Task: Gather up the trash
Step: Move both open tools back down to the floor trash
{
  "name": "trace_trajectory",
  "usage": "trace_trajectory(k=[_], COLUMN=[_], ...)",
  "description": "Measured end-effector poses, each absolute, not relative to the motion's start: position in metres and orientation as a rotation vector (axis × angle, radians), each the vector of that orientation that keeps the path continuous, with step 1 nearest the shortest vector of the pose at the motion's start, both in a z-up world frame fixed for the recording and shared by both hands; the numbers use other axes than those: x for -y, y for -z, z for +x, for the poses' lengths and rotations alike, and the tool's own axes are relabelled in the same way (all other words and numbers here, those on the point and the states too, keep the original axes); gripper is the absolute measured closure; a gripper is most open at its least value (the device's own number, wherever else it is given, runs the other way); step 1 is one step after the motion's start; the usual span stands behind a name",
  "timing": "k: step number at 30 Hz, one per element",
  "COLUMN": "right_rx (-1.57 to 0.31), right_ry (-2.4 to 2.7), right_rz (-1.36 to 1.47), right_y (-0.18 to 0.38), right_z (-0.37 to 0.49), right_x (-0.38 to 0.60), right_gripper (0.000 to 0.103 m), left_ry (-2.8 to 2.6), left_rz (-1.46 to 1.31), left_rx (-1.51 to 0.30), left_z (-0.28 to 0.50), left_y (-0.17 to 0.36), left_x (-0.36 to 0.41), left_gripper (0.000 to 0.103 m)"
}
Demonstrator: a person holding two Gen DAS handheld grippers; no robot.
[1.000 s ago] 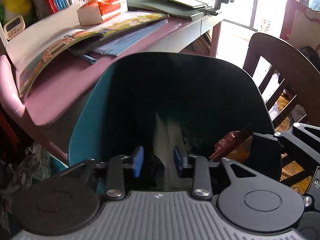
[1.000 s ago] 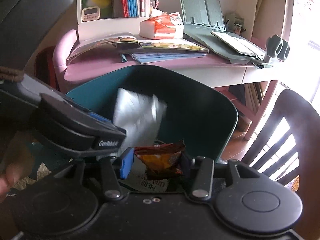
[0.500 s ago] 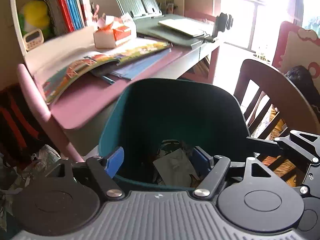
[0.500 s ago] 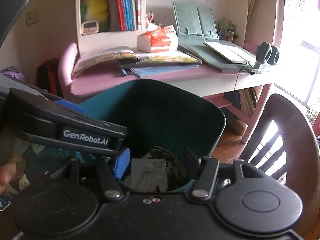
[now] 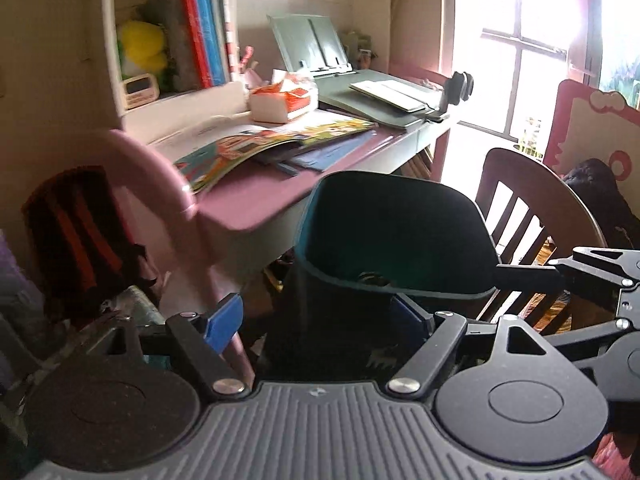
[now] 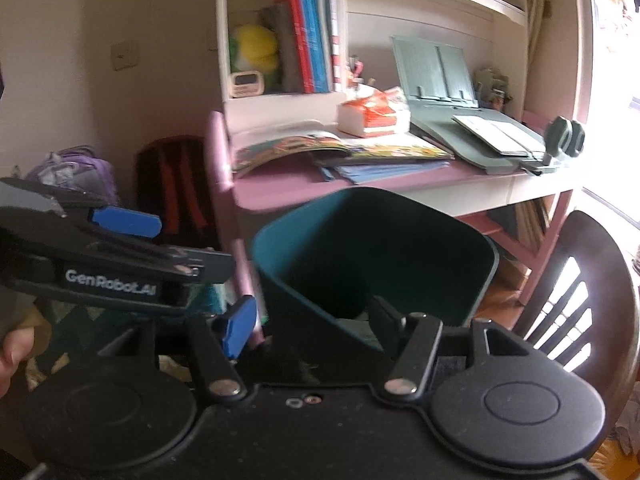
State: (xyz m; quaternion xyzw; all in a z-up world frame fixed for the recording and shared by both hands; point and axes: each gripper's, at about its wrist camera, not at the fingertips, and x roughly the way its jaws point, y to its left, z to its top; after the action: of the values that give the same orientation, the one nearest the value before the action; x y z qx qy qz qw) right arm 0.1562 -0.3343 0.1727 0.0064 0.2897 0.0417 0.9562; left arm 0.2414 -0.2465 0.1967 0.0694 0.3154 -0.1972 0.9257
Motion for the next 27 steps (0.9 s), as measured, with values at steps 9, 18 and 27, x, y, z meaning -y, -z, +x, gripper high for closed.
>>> trace_trajectory(k=[9, 18, 27], right_rx=[-0.606, -0.668, -0.738], right_ry=[-0.195, -0.353, -0.547], right_rz=[-0.019, -0.063, -0.081], right_y=[-0.167, -0.138, -0.088], right_z=[0.142, 0.143, 0.163], right_x=[0.282, 0.206, 0.118], right_gripper=[0.041, 0.04, 0.04], left_ry=[0.348, 0.262, 0.093], left_rz=[0.069, -0.044, -0.133], left_rx=[-0.657, -0.634, -0.662], left_z=[0.204, 0.168, 0.155], left_y=[-0.182, -0.156, -0.097], left_x=[0.173, 0.086, -0.003], left_gripper=[0.02, 0.0, 0.0])
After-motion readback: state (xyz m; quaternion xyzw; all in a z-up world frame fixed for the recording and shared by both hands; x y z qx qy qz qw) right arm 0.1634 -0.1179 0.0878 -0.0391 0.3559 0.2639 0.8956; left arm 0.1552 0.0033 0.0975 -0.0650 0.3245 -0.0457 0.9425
